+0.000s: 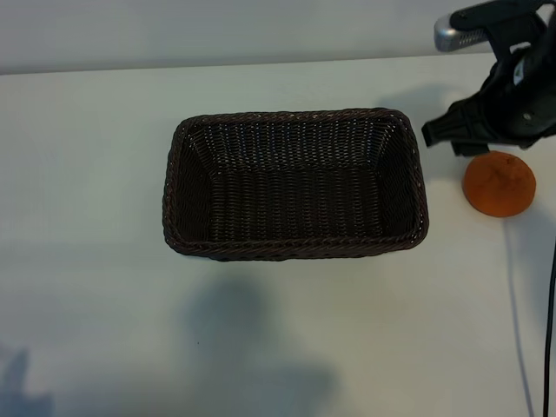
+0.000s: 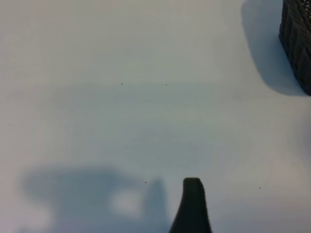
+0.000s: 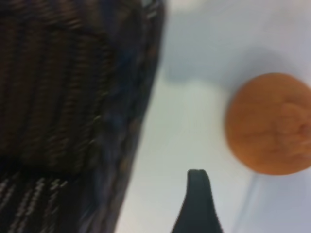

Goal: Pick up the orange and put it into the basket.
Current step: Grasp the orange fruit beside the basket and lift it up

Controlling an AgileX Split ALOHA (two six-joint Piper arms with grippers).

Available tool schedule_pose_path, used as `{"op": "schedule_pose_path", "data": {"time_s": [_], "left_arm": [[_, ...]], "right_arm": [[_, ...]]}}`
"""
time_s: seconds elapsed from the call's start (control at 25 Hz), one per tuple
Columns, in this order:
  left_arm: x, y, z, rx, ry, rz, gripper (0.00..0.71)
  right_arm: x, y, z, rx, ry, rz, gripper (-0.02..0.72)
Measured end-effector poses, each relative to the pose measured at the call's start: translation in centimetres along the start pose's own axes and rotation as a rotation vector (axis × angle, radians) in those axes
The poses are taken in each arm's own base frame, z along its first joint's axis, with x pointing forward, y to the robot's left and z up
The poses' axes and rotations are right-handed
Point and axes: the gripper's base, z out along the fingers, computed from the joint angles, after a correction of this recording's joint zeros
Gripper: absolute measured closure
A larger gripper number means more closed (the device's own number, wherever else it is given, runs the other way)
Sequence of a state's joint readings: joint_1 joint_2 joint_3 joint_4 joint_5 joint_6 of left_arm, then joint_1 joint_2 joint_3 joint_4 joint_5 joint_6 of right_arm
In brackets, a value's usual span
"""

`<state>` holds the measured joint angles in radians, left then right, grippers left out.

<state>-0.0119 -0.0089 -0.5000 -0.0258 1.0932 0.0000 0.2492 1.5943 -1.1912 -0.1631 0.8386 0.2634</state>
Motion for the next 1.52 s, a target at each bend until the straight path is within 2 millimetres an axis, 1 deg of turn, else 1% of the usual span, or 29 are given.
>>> {"op": "schedule_pose_path", "data": {"time_s": [0.2, 0.32, 0.48, 0.64, 0.76, 0.88, 1.2, 1.36, 1.52], "left_arm": [[0.0, 0.0, 0.0, 0.0, 0.0, 0.0, 0.116], [0.0, 0.0, 0.0, 0.0, 0.0, 0.0, 0.116], [0.0, 0.0, 0.0, 0.0, 0.0, 0.0, 0.117], [0.0, 0.0, 0.0, 0.0, 0.0, 0.0, 0.117], [0.0, 0.0, 0.0, 0.0, 0.0, 0.0, 0.117], [0.0, 0.0, 0.0, 0.0, 0.0, 0.0, 0.117], [0.0, 0.0, 0.0, 0.0, 0.0, 0.0, 0.117], [0.0, 0.0, 0.0, 0.0, 0.0, 0.0, 0.117], [0.0, 0.0, 0.0, 0.0, 0.0, 0.0, 0.117]], "right_arm": [[-0.4, -0.5, 2.3, 0.053, 0.05, 0.043, 0.166], [-0.3, -2.0, 3.8, 0.069, 0.092, 0.101, 0.166], [-0.2, -4.6, 5.6, 0.062, 0.144, 0.177, 0.166], [-0.2, -5.9, 6.1, 0.019, 0.143, 0.209, 0.166], [-0.4, -6.0, 6.2, 0.01, 0.125, 0.21, 0.166], [-0.6, -6.0, 6.8, -0.001, 0.113, 0.209, 0.166], [-0.1, -5.8, 10.7, -0.007, 0.166, 0.192, 0.165], [0.3, -5.9, 12.3, -0.004, 0.197, 0.195, 0.165], [0.6, -5.9, 13.4, -0.003, 0.215, 0.195, 0.165]]}}
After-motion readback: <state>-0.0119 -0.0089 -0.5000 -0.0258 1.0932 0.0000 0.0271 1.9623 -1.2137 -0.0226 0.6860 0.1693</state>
